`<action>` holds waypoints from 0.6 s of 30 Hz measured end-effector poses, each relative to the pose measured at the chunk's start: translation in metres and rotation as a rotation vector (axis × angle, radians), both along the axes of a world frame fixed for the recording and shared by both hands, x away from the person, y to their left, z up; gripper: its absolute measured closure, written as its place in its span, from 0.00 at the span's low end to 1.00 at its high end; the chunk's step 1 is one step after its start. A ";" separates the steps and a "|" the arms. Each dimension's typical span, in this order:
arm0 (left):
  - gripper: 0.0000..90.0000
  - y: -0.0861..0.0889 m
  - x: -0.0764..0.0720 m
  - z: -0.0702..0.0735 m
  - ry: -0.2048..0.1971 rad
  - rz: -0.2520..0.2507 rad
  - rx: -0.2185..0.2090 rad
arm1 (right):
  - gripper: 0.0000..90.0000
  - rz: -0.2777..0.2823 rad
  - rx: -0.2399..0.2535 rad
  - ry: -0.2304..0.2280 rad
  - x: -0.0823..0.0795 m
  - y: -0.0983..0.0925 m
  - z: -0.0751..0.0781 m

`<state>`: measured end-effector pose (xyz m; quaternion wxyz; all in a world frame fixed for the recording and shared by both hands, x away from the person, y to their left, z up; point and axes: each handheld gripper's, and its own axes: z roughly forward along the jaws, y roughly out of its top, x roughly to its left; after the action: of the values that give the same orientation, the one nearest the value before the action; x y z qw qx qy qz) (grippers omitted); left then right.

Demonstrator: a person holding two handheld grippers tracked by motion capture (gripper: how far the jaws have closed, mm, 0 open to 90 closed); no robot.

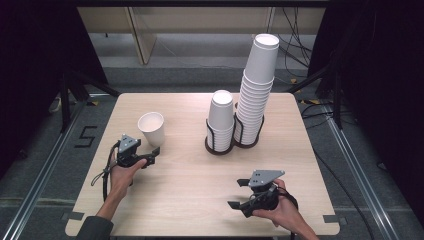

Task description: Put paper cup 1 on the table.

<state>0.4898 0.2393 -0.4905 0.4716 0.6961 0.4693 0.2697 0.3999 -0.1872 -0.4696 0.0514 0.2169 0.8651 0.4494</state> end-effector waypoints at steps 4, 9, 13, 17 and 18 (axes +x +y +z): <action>0.16 -0.005 -0.017 0.007 -0.028 -0.017 0.005 | 0.22 -0.005 0.005 0.015 -0.001 0.000 0.000; 0.16 -0.015 -0.040 0.013 -0.049 -0.030 -0.006 | 0.22 -0.004 0.004 0.010 -0.001 0.000 0.000; 0.16 -0.022 -0.055 0.013 -0.059 -0.048 0.005 | 0.22 -0.013 0.009 0.013 -0.002 0.000 0.001; 0.16 -0.027 -0.065 0.010 -0.066 -0.069 0.003 | 0.22 -0.011 0.004 -0.012 0.000 -0.001 0.002; 0.16 -0.028 -0.067 0.009 -0.066 -0.073 -0.007 | 0.22 -0.011 0.005 -0.012 0.000 -0.001 0.002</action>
<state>0.4226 0.2112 -0.4811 0.4988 0.7017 0.4288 0.2738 0.3998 -0.1886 -0.4676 0.0584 0.2192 0.8623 0.4527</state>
